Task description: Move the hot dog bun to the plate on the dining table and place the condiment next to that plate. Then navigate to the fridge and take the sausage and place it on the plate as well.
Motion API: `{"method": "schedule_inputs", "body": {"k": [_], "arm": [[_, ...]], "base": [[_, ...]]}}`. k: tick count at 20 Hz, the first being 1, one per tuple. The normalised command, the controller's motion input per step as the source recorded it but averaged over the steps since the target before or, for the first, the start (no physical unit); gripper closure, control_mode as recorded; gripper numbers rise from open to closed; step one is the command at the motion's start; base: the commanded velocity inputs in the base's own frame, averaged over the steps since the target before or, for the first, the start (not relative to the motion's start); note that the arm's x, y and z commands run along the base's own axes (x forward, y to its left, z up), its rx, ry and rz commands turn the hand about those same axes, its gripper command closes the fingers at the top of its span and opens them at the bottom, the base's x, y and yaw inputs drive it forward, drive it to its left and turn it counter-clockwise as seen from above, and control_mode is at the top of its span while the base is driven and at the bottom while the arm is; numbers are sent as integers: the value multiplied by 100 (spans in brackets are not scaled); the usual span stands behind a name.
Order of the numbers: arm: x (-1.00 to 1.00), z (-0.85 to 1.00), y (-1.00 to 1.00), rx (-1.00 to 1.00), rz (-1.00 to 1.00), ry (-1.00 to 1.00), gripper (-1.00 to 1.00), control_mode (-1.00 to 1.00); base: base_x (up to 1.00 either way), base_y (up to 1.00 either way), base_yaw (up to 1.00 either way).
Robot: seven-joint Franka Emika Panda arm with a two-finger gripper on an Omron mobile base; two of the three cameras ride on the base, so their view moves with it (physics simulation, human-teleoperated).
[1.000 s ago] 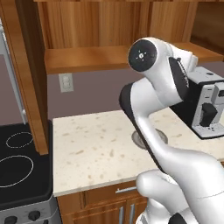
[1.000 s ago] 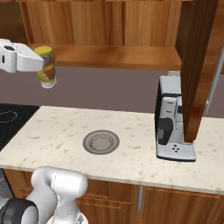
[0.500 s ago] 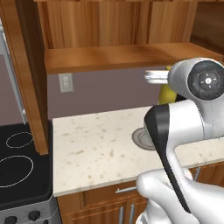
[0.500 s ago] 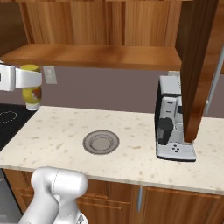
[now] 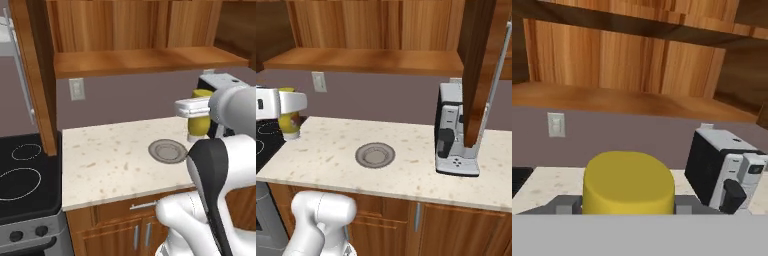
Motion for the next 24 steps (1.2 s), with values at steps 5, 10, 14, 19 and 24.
{"method": "schedule_inputs", "body": {"k": [5,10,14,19,24], "arm": [[0,0,0,0,0,0,100,100],[0,0,0,0,0,0,100,100],[0,0,0,0,0,0,100,100],[0,0,0,0,0,0,100,100],[0,0,0,0,0,0,100,100]], "base": [[-100,1,12],[-82,25,59],[-14,31,87],[-5,53,84],[-1,68,81]]}}
